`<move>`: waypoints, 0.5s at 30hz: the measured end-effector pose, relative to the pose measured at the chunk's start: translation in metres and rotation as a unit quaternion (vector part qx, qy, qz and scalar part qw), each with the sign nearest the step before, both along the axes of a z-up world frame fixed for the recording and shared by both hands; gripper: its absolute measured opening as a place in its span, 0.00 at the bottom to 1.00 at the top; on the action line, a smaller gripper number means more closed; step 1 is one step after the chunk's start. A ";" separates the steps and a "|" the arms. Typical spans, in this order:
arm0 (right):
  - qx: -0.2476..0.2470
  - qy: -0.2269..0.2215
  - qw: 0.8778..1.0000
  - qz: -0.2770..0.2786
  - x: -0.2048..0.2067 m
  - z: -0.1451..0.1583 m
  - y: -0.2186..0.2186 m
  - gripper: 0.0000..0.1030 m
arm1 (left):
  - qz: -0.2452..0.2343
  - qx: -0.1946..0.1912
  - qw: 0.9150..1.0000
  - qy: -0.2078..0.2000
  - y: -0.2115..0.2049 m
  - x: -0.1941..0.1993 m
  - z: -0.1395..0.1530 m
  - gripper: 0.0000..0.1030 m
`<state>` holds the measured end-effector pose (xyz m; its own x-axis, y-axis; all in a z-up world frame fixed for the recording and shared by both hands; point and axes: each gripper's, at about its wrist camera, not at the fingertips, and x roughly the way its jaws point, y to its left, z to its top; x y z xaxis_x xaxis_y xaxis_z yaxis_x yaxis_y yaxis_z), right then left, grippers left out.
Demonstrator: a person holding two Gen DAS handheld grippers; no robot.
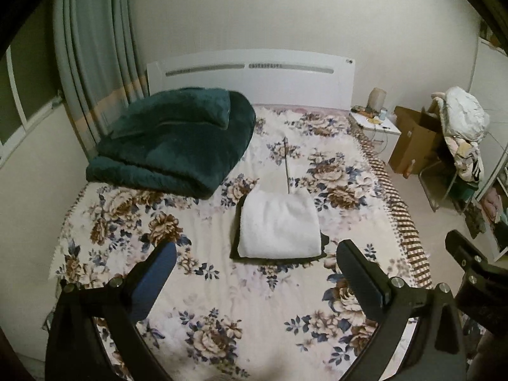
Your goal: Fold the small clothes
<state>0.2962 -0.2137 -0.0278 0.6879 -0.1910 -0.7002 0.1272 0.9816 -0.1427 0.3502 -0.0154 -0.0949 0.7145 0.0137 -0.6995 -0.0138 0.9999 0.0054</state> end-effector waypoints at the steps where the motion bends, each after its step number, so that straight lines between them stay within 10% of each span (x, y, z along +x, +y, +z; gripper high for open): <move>1: -0.001 -0.006 1.000 0.002 -0.010 0.010 0.001 1.00 | 0.000 0.002 1.000 -0.005 -0.001 -0.007 0.006 1.00; 15: 0.013 -0.066 0.998 0.022 -0.125 0.110 0.005 1.00 | 0.006 -0.003 0.999 -0.052 -0.004 -0.080 0.063 1.00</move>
